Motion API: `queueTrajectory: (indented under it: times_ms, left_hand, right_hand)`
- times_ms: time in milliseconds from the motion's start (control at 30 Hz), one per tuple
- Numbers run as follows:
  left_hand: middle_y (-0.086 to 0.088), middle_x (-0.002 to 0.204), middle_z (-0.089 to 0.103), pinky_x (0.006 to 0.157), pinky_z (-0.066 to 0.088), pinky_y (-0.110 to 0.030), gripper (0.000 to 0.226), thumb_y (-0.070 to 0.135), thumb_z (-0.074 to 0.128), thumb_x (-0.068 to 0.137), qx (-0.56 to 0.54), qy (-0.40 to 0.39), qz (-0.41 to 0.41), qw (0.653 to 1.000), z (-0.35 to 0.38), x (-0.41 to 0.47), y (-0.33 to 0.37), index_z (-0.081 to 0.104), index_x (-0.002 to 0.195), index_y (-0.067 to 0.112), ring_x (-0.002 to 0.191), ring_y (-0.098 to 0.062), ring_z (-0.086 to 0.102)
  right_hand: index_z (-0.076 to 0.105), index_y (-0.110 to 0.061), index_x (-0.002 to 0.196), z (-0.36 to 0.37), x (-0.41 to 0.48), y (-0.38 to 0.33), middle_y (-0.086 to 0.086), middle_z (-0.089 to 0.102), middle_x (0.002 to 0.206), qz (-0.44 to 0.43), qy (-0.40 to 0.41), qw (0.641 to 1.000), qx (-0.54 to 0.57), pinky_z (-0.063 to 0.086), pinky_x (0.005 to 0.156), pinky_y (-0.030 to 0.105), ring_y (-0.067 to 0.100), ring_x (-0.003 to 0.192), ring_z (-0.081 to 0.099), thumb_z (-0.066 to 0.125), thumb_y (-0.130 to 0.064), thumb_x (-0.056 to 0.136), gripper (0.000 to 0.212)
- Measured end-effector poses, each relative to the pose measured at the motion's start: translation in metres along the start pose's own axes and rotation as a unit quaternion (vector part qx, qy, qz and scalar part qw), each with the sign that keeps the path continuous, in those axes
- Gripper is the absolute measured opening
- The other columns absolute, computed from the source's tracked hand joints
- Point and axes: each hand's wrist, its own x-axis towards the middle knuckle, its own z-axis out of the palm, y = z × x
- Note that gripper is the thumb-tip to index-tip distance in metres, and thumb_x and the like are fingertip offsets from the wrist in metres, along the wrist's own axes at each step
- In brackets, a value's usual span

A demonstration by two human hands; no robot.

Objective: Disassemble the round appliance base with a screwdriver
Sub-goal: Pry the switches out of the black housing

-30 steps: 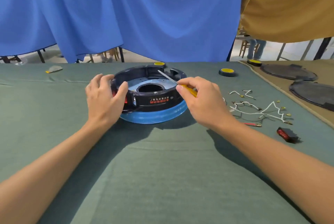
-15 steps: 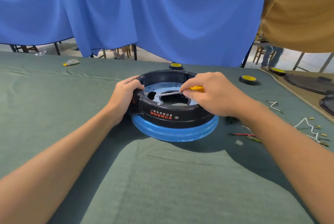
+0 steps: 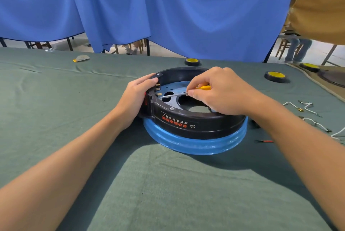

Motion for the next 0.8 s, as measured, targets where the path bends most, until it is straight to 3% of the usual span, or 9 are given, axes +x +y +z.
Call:
queueTrajectory:
  times_ms: [133, 300, 400, 433, 500, 600, 733, 800]
  left_hand:
    - [-0.011, 0.105, 0.073, 0.083, 0.052, -0.037, 0.026, 0.016, 0.051, 0.095, -0.01, 0.006, -0.012, 1.0, 0.001, -0.001, 0.003, 0.074, 0.104, 0.025, 0.088, -0.028, 0.069]
    - [-0.01, 0.104, 0.074, 0.074, 0.055, -0.032, 0.028, 0.013, 0.05, 0.094, -0.034, 0.012, -0.027, 0.999, 0.004, -0.005, 0.007, 0.072, 0.108, 0.021, 0.083, -0.026, 0.07]
    - [-0.013, 0.102, 0.073, 0.068, 0.054, -0.029, 0.027, 0.011, 0.05, 0.093, -0.047, 0.012, -0.025, 0.999, 0.007, -0.007, 0.008, 0.073, 0.105, 0.019, 0.077, -0.025, 0.068]
    - [-0.012, 0.099, 0.073, 0.065, 0.054, -0.028, 0.027, 0.011, 0.05, 0.093, -0.052, 0.011, -0.026, 0.998, 0.007, -0.007, 0.008, 0.074, 0.105, 0.019, 0.074, -0.024, 0.067]
    - [-0.01, 0.097, 0.073, 0.062, 0.055, -0.026, 0.027, 0.011, 0.05, 0.093, -0.059, 0.011, -0.03, 0.998, 0.007, -0.007, 0.008, 0.074, 0.105, 0.018, 0.07, -0.022, 0.068]
    - [-0.013, 0.106, 0.073, 0.07, 0.055, -0.032, 0.028, 0.012, 0.051, 0.093, -0.059, 0.011, -0.037, 0.998, 0.006, -0.006, 0.008, 0.072, 0.111, 0.016, 0.081, -0.026, 0.069]
    - [-0.009, 0.1, 0.075, 0.068, 0.057, -0.029, 0.026, 0.012, 0.052, 0.092, -0.052, 0.027, -0.037, 0.998, 0.006, -0.007, 0.01, 0.075, 0.101, 0.021, 0.08, -0.024, 0.071]
    - [-0.004, 0.094, 0.076, 0.07, 0.059, -0.029, 0.026, 0.01, 0.054, 0.092, -0.048, 0.041, -0.031, 0.998, 0.006, -0.007, 0.011, 0.075, 0.094, 0.024, 0.078, -0.021, 0.072]
  right_hand:
    - [0.07, -0.036, 0.083, 0.004, 0.002, 0.002, -0.021, 0.052, 0.061, -0.015, 0.002, 1.0, 0.0, 0.038, 0.073, 0.028, -0.007, 0.063, 0.04, 0.059, -0.034, 0.093, 0.016]
    - [0.073, -0.035, 0.086, 0.006, 0.004, 0.002, -0.033, 0.056, 0.055, -0.026, 0.007, 1.0, -0.014, 0.038, 0.061, 0.023, -0.01, 0.062, 0.05, 0.06, -0.034, 0.093, 0.015]
    - [0.076, -0.024, 0.089, 0.006, 0.005, 0.002, -0.013, 0.072, 0.077, -0.038, 0.005, 0.999, -0.018, 0.051, 0.068, 0.032, 0.008, 0.071, 0.058, 0.061, -0.029, 0.093, 0.016]
    - [0.077, -0.023, 0.091, 0.006, 0.005, 0.003, -0.008, 0.073, 0.08, -0.042, 0.003, 0.999, -0.015, 0.052, 0.068, 0.029, 0.008, 0.071, 0.059, 0.062, -0.027, 0.093, 0.016]
    - [0.078, -0.025, 0.095, 0.006, 0.007, 0.004, -0.02, 0.066, 0.069, -0.047, 0.0, 0.999, 0.005, 0.042, 0.053, 0.009, -0.009, 0.06, 0.056, 0.064, -0.024, 0.092, 0.014]
    - [0.077, -0.024, 0.102, 0.006, 0.01, 0.004, -0.026, 0.055, 0.067, -0.048, -0.003, 0.999, 0.006, 0.035, 0.052, 0.001, -0.02, 0.055, 0.051, 0.066, -0.023, 0.092, 0.015]
    - [0.077, -0.026, 0.1, 0.003, 0.005, 0.002, -0.025, 0.052, 0.067, -0.046, 0.027, 0.998, -0.019, 0.039, 0.064, 0.006, -0.009, 0.071, 0.055, 0.064, -0.025, 0.092, 0.015]
    - [0.075, -0.031, 0.097, 0.004, -0.003, 0.0, -0.017, 0.055, 0.073, -0.028, 0.1, 0.992, -0.074, 0.045, 0.074, 0.029, 0.006, 0.084, 0.055, 0.058, -0.028, 0.094, 0.017]
